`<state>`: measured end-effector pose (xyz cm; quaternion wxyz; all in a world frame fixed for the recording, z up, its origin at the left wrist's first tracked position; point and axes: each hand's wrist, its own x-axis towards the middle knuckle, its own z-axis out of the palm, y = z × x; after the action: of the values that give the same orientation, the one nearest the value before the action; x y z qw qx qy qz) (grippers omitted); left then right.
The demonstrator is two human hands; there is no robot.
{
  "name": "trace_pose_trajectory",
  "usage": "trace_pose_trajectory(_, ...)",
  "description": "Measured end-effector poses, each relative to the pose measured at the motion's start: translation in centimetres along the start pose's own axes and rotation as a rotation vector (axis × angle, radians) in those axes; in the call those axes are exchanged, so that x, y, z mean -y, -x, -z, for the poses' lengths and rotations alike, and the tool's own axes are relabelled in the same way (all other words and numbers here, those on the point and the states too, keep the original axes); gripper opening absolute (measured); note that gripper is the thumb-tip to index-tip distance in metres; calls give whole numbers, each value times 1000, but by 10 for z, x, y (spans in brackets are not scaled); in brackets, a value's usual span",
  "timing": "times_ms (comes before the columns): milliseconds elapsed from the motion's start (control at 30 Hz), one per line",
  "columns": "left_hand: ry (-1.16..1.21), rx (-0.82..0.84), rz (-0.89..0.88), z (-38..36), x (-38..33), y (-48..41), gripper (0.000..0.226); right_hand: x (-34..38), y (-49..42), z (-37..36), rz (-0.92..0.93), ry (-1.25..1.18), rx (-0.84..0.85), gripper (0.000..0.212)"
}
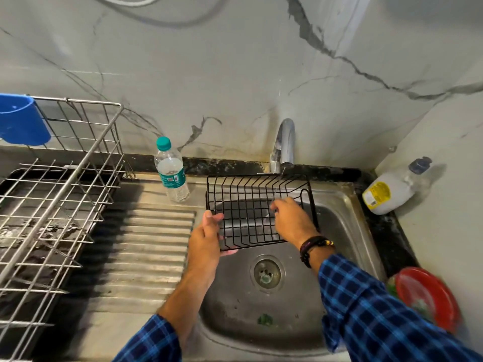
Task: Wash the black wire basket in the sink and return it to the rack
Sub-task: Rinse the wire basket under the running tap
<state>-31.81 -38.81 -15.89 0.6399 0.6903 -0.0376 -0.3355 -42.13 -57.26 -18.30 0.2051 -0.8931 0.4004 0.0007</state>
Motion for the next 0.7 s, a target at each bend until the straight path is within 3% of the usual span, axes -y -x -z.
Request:
trace_pose_trajectory(133,23,42,24,-4,0,-4,55,1,-3,14,189,7,13,30)
trace_pose_trajectory(200,8,63,4,-7,-1,-4,55,-2,-4,17,135,-62,92,26)
trace_pose_trajectory(267,-16,74,-25,-8,3,-4,57,-8,-9,17,48,-128,66,25)
trace_pose_trajectory(367,20,82,3,-11,8,-3,56,-16,-17,20,66,-34,-60,42)
trace_pose_trajectory(433,41,76,25,-11,12,-6,53,-17,-14,19,122,-26,7,50)
trace_pose_trajectory(600,86,68,46,-9,16,-14,51,-17,-4,7,156,-21,117,29)
trace_pose_trajectory(700,78,87,32,-8,11,-15,49,-11,-6,13,140,33,24,27)
